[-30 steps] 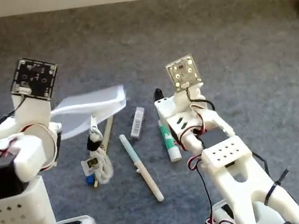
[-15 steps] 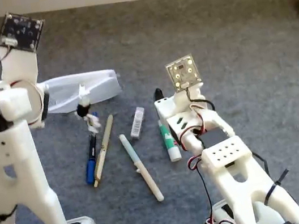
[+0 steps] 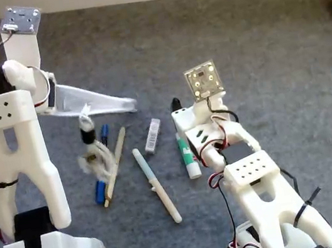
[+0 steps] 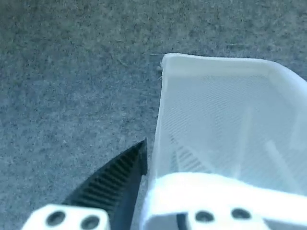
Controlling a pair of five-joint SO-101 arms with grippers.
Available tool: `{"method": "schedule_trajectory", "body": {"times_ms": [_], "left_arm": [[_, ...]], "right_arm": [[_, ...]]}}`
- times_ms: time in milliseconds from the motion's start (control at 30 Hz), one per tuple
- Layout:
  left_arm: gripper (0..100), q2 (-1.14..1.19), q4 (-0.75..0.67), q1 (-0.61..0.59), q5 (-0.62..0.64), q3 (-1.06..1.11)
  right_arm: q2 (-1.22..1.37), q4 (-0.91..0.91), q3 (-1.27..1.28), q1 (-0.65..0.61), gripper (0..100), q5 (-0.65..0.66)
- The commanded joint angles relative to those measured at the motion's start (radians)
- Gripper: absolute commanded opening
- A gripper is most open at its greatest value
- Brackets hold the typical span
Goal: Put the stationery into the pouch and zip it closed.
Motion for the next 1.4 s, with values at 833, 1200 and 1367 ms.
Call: {"method": "schedule_trajectory", "body": {"times_ms": [833,1200,1367], "left_arm": [[11,-0.163,0.055,-0.013,0.233,-0.070],[1,-0.162,0.051,-0.013,0.132,-0.070],[1,-0.163,0.052,-0.015,0.137,-0.070]], "right_arm": [[-0.044,-0.024,-0.002,-0.021,18.4,0.034],[-0.044,-0.024,-0.002,-0.021,18.4,0.035],[-0.044,-0.024,-0.002,-0.021,18.4,0.035]]}}
